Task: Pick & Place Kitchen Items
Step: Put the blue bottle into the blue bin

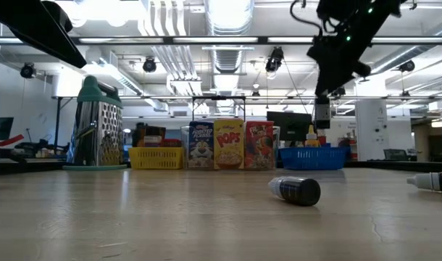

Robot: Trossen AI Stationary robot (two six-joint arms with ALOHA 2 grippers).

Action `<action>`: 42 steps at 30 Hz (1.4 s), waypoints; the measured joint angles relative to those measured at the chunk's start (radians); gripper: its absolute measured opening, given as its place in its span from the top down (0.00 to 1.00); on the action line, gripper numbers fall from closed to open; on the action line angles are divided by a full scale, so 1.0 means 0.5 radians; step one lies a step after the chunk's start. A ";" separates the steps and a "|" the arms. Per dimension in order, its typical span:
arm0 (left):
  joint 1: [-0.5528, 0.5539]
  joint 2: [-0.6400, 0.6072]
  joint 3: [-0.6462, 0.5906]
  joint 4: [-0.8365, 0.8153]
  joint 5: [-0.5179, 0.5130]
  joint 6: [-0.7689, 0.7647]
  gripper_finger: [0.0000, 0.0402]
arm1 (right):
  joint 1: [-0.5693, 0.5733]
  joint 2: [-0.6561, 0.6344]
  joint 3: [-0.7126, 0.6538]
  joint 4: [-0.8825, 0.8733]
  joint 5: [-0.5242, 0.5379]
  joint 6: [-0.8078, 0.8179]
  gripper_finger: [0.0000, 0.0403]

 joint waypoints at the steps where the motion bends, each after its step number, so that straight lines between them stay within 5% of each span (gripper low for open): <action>1: 0.000 0.000 0.000 0.000 0.000 0.000 0.51 | -0.040 0.028 -0.001 0.003 -0.001 -0.009 0.71; 16: 0.001 0.000 0.000 0.000 0.002 0.000 0.51 | -0.394 0.324 -0.001 0.237 -0.024 -0.053 0.73; 31: 0.002 0.000 0.000 0.001 0.008 0.000 0.51 | -0.695 0.368 -0.188 0.568 -0.283 -0.054 0.73; 42: 0.002 0.000 0.000 0.003 0.006 -0.001 0.51 | -0.792 0.404 -0.266 0.669 -0.288 -0.110 0.72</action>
